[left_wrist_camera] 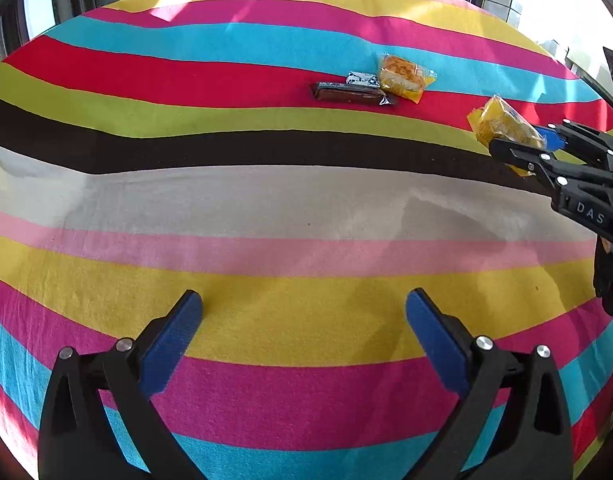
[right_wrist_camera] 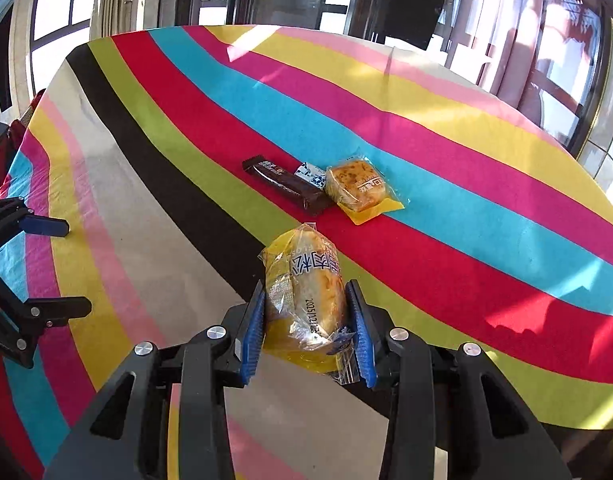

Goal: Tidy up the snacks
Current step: 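Grasp a yellow bread pack with the right tool and lift it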

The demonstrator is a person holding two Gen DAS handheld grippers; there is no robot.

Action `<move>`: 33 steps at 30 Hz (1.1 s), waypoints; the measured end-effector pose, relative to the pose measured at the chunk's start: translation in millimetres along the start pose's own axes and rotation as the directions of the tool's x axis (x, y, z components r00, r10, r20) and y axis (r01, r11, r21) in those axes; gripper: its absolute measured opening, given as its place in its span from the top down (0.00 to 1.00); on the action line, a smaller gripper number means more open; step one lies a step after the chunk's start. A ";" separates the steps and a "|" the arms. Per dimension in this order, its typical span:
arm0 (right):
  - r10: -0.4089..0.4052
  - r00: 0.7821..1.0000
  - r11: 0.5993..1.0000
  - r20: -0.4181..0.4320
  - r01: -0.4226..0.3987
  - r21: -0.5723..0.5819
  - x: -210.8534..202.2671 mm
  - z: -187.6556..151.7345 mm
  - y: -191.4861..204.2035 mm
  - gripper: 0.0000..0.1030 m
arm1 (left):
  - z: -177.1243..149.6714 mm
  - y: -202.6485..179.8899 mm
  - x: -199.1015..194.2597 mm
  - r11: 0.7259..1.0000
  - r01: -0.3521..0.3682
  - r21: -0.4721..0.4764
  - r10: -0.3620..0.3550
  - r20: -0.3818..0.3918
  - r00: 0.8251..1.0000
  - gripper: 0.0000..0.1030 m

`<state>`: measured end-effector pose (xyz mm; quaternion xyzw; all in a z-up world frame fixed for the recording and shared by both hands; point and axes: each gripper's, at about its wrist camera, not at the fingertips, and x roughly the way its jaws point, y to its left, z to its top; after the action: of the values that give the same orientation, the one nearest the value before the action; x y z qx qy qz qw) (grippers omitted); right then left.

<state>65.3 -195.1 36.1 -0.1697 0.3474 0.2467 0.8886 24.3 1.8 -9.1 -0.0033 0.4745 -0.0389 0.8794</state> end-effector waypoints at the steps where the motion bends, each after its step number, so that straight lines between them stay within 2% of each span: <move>1: 0.003 1.000 1.000 -0.008 -0.003 0.014 -4.3 -4.4 4.0 0.63 | 10.1 1.9 3.8 0.999 0.024 -0.025 -0.024 -0.011 1.000 0.02; 4: 0.033 0.999 0.995 -0.029 -0.030 0.093 -18.3 -25.1 6.0 0.65 | 47.5 3.2 18.4 0.991 0.101 -0.092 -0.101 0.001 0.995 0.02; 7: 0.046 0.999 0.988 -0.025 -0.042 0.150 -24.5 -38.2 7.9 0.65 | 93.5 -6.6 49.2 0.993 0.115 -0.027 -0.116 -0.014 0.993 0.02; 9: 0.048 0.999 0.984 -0.023 -0.043 0.175 -25.7 -46.5 8.1 0.63 | 120.8 -3.4 71.9 0.990 0.109 -0.094 -0.115 -0.060 0.992 0.02; 11: 0.067 0.998 0.976 -0.022 -0.061 0.208 -24.7 -49.4 5.2 0.63 | 139.6 -4.1 75.9 0.979 0.121 -0.164 -0.128 -0.031 0.991 0.02; 13: 0.087 0.996 0.969 -0.019 -0.080 0.233 -21.1 -48.1 0.3 0.63 | 154.1 -14.2 81.6 0.974 0.131 -0.184 -0.137 -0.020 0.990 0.02; 15: 0.117 0.993 0.958 -0.022 -0.107 0.267 -16.8 -48.8 -6.7 0.63 | 166.6 -32.5 88.9 0.989 0.087 -0.122 -0.090 -0.018 0.996 0.02; 17: 0.129 0.992 0.946 -0.014 -0.119 0.301 -16.1 -50.2 -12.4 0.63 | 176.8 -51.3 97.7 1.000 -0.001 -0.002 0.001 -0.004 1.000 0.02; 18: 0.134 0.991 0.942 -0.011 -0.124 0.312 -15.7 -50.9 -14.7 0.63 | 180.2 -59.7 102.2 0.997 -0.034 0.068 0.033 0.004 0.999 0.02; 19: 0.139 0.990 0.939 -0.009 -0.129 0.318 -15.2 -51.0 -15.8 0.63 | 182.6 -66.2 105.8 0.990 -0.038 0.135 0.036 0.014 0.999 0.02; 20: 0.141 0.990 0.938 -0.008 -0.131 0.322 -14.6 -50.7 -16.5 0.63 | 183.5 -71.8 109.4 0.977 -0.014 0.211 0.011 0.016 1.000 0.02; 22: 0.142 0.990 0.937 -0.008 -0.131 0.323 -13.7 -50.6 -16.6 0.63 | 180.9 -78.2 117.5 0.937 0.067 0.344 -0.060 -0.028 0.998 0.02; 23: 0.143 0.990 0.937 -0.009 -0.133 0.323 -13.0 -50.3 -16.6 0.62 | 179.7 -75.1 114.6 0.922 0.112 0.372 -0.110 -0.027 0.994 0.02; 24: 0.147 0.989 0.936 -0.008 -0.136 0.326 -12.7 -50.6 -17.2 0.62 | 177.8 -71.5 114.3 0.905 0.182 0.384 -0.163 -0.080 0.983 0.02; 26: 0.155 0.988 0.931 -0.005 -0.144 0.337 -10.7 -51.0 -18.8 0.62 | 169.8 -66.4 102.8 0.877 0.261 0.403 -0.231 -0.124 0.965 0.02; 28: 0.164 0.987 0.925 -0.001 -0.153 0.349 -12.1 -53.7 -20.4 0.61 | 155.4 -68.5 88.7 0.834 0.335 0.438 -0.293 -0.162 0.942 0.02; 29: 0.169 0.986 0.922 0.000 -0.158 0.354 -11.4 -53.9 -21.2 0.61 | 147.4 -70.9 82.6 0.820 0.341 0.459 -0.297 -0.169 0.940 0.02; 30: 0.176 0.984 0.919 0.000 -0.164 0.358 -10.1 -53.9 -22.1 0.61 | 142.4 -73.0 78.5 0.818 0.321 0.478 -0.279 -0.159 0.947 0.02; 32: 0.184 0.983 0.916 -0.002 -0.171 0.362 -9.0 -54.1 -22.6 0.60 | 140.4 -72.8 73.8 0.831 0.271 0.486 -0.241 -0.125 0.962 0.02; 33: 0.185 0.983 0.916 -0.002 -0.171 0.363 -8.4 -53.9 -22.7 0.60 | 143.4 -70.9 73.0 0.846 0.250 0.470 -0.229 -0.103 0.968 0.02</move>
<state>43.8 -242.0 7.2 0.0244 0.4166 0.2553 0.8721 179.3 -78.5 11.8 0.1559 0.4645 -0.2646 0.8306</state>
